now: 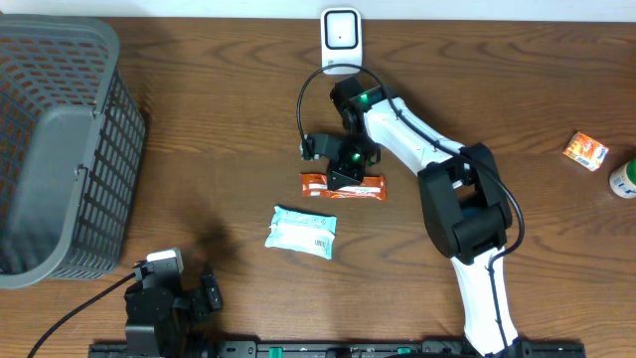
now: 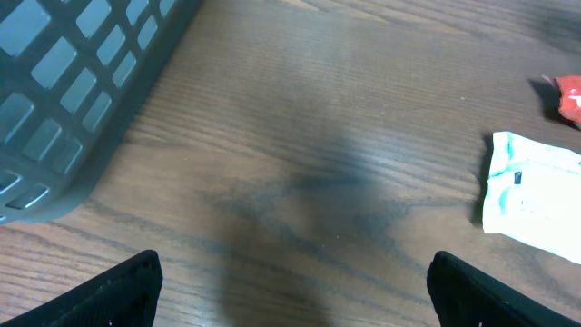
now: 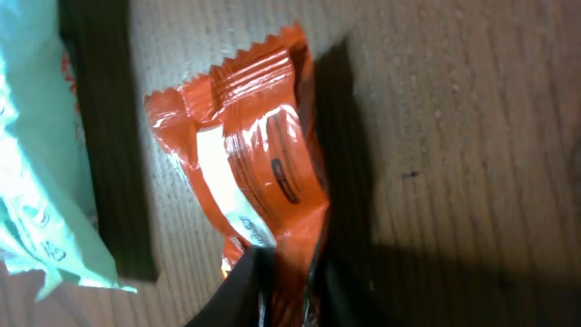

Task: Scan the item barcode
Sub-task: 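Grasp the snack bar by its end with the right gripper and lift, then raise the snack bar toward the scanner with the right gripper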

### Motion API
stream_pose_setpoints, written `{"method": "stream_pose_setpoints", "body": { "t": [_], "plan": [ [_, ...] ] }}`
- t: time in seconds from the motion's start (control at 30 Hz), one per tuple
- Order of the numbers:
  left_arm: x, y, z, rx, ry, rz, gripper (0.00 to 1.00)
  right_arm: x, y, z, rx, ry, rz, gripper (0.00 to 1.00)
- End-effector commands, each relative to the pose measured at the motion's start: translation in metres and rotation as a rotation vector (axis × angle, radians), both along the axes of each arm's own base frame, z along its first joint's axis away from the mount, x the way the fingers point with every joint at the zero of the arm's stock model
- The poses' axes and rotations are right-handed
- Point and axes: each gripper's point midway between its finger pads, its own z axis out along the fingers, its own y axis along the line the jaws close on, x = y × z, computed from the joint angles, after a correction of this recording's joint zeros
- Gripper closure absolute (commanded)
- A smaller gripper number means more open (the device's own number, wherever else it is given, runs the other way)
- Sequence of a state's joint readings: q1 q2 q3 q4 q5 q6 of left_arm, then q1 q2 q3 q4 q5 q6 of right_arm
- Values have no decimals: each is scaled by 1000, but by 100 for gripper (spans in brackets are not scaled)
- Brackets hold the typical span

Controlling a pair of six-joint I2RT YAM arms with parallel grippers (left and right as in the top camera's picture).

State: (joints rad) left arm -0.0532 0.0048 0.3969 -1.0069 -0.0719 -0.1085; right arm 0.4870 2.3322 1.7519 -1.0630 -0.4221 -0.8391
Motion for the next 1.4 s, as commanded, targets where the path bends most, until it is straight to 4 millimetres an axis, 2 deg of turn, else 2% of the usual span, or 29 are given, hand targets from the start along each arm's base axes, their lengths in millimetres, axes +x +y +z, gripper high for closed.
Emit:
{"method": "stream_pose_setpoints", "body": {
  "t": [0.0, 0.17, 0.27, 0.33, 0.47, 0.7, 0.9, 1.07, 1.23, 1.37],
  "plan": [
    [-1, -1, -2, -13, 6, 0, 6, -57, -61, -100, -347, 173, 59, 99],
    [-1, -1, -2, -13, 6, 0, 6, -55, -60, -99, -348, 170, 47, 99],
    [-1, -1, -2, -13, 6, 0, 6, -41, -52, -92, -347, 144, -2, 99],
    [-1, -1, -2, -13, 6, 1, 6, -27, -44, -79, -347, 125, -60, 99],
    [-1, -1, -2, -13, 6, 0, 6, 18, -20, -41, -326, 57, -276, 99],
    [-1, -1, -2, -13, 6, 0, 6, 95, 23, 36, -176, -73, -668, 99],
    [-1, -1, -2, -13, 6, 0, 6, 131, 29, 81, -74, -66, -977, 99],
    [-1, -1, -1, -13, 6, 0, 6, 137, 34, 107, -27, -50, -1058, 99],
    [-1, -1, -2, -13, 6, 0, 6, 119, 47, 136, 15, 30, -1041, 99],
    [-1, -1, -2, -13, 6, 0, 6, 106, 44, 160, 0, 122, -1213, 99]
  ]
}}
